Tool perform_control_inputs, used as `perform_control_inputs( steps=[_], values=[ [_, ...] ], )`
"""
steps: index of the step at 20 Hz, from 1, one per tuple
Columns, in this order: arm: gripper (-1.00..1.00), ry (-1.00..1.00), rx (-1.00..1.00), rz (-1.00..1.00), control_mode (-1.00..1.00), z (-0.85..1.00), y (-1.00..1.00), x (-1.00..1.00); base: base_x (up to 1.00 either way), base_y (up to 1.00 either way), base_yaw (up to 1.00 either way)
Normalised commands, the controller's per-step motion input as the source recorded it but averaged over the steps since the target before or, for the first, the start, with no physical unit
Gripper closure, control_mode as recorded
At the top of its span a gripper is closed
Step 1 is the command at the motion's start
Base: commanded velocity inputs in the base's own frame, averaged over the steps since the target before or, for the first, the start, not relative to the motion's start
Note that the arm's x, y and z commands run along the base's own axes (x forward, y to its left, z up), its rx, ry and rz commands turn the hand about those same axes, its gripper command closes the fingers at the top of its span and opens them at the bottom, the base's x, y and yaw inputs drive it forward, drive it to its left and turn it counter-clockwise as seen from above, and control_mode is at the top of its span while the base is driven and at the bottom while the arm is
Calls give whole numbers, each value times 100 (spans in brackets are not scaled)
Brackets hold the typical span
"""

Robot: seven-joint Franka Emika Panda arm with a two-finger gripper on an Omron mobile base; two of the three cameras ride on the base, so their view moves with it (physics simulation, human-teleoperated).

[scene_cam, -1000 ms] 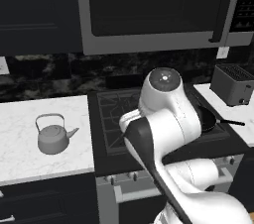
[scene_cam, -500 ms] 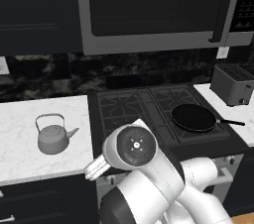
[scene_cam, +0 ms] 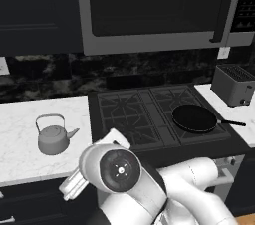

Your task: Pick the kettle from the counter and place it on a stove burner. Then turn the burner on.

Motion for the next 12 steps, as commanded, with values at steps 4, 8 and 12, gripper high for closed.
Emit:
perform_control_inputs(
  steps=[4, 8, 12],
  values=[
    [-100, 12, 0, 0, -100, 0, -4, 81, 0, 0, 0],
    [-100, 17, 3, 0, -100, 0, -19, 99, 0, 0, 0],
    [-100, 16, 3, 1, -100, 0, -24, 98, 0, 0, 0]
  ],
)
